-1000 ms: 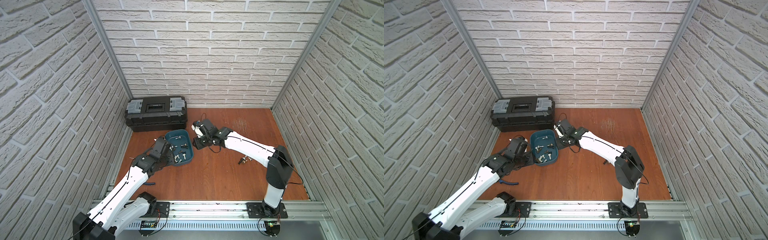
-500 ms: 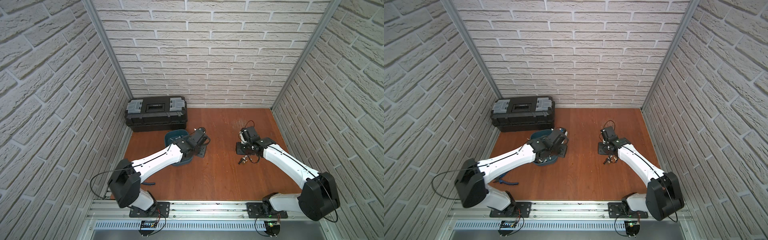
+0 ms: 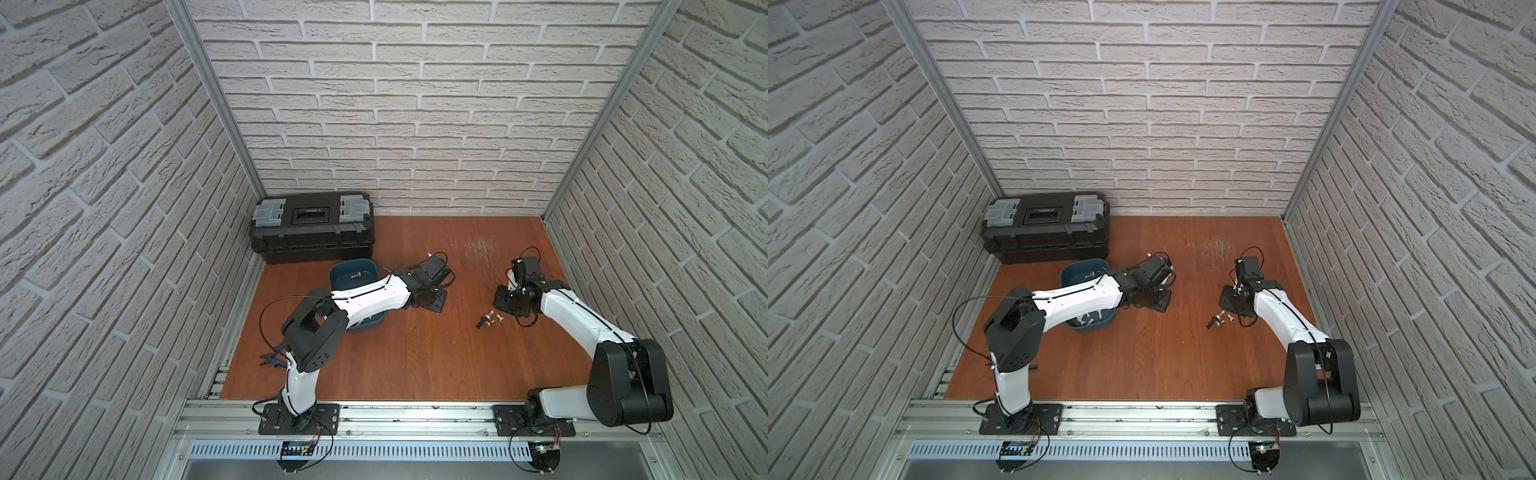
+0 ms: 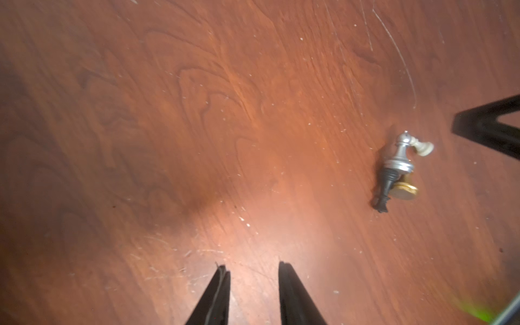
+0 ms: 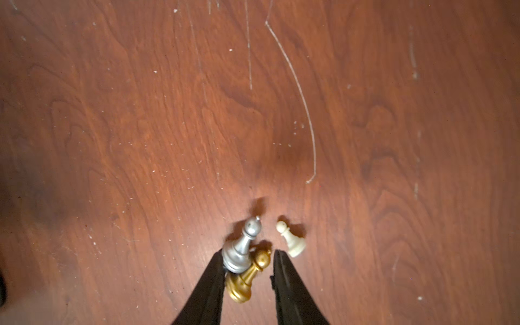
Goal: Put the chess pieces into the storage box
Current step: Pick up the chess piece at the center of the board.
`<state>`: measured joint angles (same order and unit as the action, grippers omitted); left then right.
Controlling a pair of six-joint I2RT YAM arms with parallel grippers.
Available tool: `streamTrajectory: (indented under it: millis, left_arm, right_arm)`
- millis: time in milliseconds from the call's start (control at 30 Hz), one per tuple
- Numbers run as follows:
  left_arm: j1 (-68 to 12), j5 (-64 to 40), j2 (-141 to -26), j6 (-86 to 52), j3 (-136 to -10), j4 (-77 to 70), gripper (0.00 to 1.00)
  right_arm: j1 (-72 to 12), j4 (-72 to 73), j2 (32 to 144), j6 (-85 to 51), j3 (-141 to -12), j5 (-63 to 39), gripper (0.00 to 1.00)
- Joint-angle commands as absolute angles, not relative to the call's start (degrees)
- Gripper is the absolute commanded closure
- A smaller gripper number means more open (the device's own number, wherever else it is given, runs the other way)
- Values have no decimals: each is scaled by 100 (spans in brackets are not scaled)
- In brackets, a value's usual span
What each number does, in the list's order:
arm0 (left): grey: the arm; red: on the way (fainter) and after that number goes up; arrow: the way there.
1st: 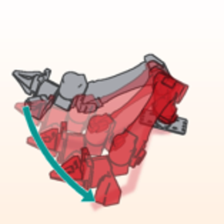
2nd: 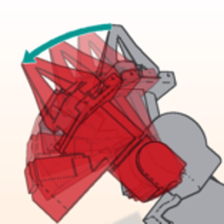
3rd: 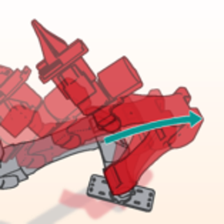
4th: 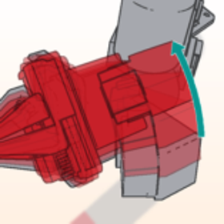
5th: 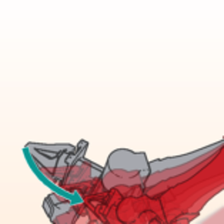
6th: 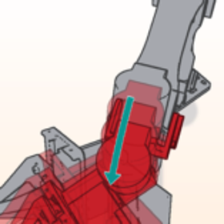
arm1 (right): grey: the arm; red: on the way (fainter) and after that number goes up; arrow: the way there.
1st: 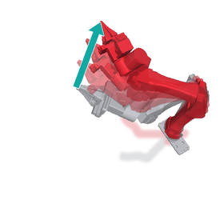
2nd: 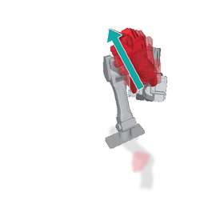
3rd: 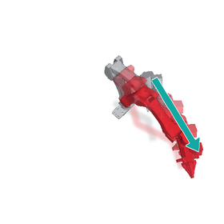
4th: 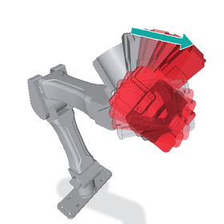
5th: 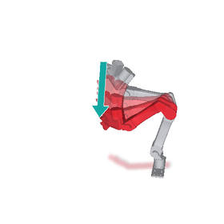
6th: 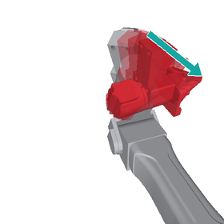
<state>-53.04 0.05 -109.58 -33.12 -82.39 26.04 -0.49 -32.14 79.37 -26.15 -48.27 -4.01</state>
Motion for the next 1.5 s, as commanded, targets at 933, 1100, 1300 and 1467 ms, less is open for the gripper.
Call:
streamTrajectory:
  millis: [933,1100,1300,1467]
  left_arm:
    - [-6099,-870,-12702,-2523,-9484,1645,65]
    - [-6135,-931,-12727,-2541,-9483,1585,63]
    - [-6194,-951,-12640,-2557,-9391,1607,62]
    - [-6214,-950,-12601,-2607,-9338,1582,61]
  right_arm:
    - [81,-1733,8531,-3695,-3909,-1290,80]
    - [192,-1388,8635,-3957,-3700,-1663,86]
    - [241,-1063,8762,-4229,-3540,-1941,90]
    - [254,-822,8771,-4454,-3386,-2063,91]
